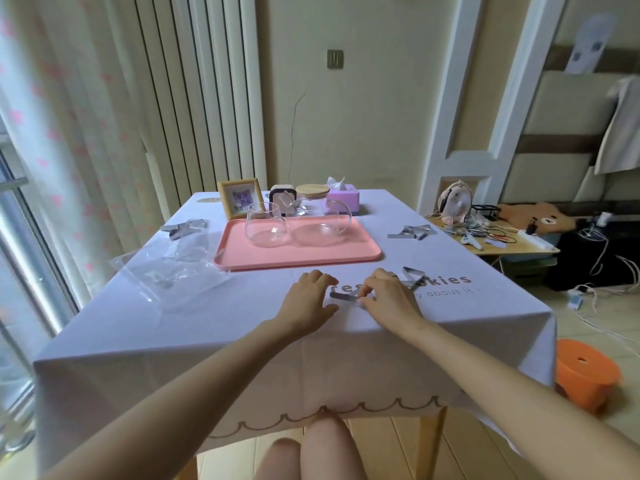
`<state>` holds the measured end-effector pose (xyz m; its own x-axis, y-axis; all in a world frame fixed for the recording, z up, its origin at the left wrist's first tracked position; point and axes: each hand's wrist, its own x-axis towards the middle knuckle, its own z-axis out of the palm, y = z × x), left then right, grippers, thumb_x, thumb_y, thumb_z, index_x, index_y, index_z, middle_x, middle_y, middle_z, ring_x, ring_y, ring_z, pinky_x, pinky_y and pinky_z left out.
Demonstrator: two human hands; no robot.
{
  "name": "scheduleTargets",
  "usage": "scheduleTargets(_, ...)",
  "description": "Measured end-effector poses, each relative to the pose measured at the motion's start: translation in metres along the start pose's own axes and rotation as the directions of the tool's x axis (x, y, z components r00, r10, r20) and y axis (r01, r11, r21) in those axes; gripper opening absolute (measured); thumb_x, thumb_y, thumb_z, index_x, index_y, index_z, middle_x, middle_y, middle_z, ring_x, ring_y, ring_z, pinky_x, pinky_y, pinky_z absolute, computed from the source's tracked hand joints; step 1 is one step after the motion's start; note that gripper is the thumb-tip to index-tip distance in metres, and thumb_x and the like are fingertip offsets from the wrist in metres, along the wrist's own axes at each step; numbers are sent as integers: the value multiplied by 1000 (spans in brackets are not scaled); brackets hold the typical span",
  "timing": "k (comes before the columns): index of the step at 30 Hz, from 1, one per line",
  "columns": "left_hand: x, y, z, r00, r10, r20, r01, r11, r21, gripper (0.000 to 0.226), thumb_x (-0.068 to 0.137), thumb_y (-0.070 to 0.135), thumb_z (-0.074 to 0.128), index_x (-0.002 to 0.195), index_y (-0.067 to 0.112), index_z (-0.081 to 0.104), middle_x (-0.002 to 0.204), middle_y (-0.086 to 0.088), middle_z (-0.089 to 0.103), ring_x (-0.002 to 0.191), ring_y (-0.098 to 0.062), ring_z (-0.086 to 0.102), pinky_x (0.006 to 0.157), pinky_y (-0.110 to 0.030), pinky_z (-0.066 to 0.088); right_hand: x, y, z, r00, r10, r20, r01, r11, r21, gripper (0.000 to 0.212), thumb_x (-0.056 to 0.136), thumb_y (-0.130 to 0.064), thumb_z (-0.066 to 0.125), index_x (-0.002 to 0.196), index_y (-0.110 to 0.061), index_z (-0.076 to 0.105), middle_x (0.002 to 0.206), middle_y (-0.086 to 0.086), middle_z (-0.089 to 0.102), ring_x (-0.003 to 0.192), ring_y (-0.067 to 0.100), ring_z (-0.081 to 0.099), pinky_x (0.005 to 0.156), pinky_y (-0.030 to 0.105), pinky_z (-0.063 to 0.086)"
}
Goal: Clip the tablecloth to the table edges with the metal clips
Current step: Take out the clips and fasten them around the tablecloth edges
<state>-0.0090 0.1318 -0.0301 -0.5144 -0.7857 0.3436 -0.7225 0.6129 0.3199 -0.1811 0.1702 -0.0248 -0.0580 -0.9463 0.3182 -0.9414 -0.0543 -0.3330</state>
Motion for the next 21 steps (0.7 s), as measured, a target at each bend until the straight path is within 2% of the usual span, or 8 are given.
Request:
scheduleTargets(3,1,7,-6,995,-2,-98,3,1000,10,18,88,26,60,102,15,65,103,-1,63,99,-21,53,81,-31,41,-8,-10,-7,997,-67,-30,70,991,111,10,86,-19,62,78,-21,56,88,-9,54,80,10,47,70,27,37)
scheduleTargets(5,1,8,-15,995,-67,-69,57,989,-135,11,87,23,63,88,13,68,88,0,68,88,-19,59,75,-31,42,-13,-14,-12,997,-75,-36,81,965,251,11,85,-18,64,77,-19,56,80,-11,57,72,8,47,67,23,38)
scheduleTargets(8,1,2,-32,980,-132,150,195,783,-590,16,87,17,63,72,13,66,66,0,65,67,-13,56,64,-24,43,-21,-16,-23,998,-55,2,44,818,574,8,83,-16,69,80,-15,62,74,-11,59,61,0,45,62,12,37)
scheduleTargets(10,1,-3,-44,945,-143,294,312,657,-686,21,89,19,60,68,16,64,63,2,61,62,-8,49,59,-20,34,-25,-15,-28,998,-58,26,25,738,675,7,81,-16,71,83,-14,65,72,-13,57,61,-2,44,61,12,37)
scheduleTargets(12,0,-7,-50,915,-134,381,377,623,-685,21,91,23,58,70,17,62,66,3,61,63,-6,49,60,-21,32,-28,-16,-27,997,-61,38,15,693,721,4,82,-12,70,82,-13,67,73,-9,60,63,2,47,64,17,40)
scheduleTargets(14,0,-8,-49,935,-125,330,327,662,-675,18,91,23,58,76,16,62,72,2,63,63,-4,51,59,-19,34,-32,-20,-23,998,-63,26,21,649,761,4,81,-7,69,78,-9,68,70,-2,64,64,8,51,65,23,44)
scheduleTargets(17,-7,-7,-44,996,-49,80,88,784,-615,8,90,15,60,89,10,65,85,0,68,65,-3,58,62,-12,44,-43,-30,-15,998,-39,-51,64,620,782,10,83,-7,67,74,-4,66,64,3,64,63,10,56,65,26,44)
scheduleTargets(21,-22,-14,-33,998,67,-9,-63,869,-491,15,90,3,56,98,8,68,92,4,70,85,-11,66,79,-17,50,-61,-40,6,992,10,-124,90,636,767,17,84,-20,69,68,-19,64,63,0,65,68,19,59,72,41,46)
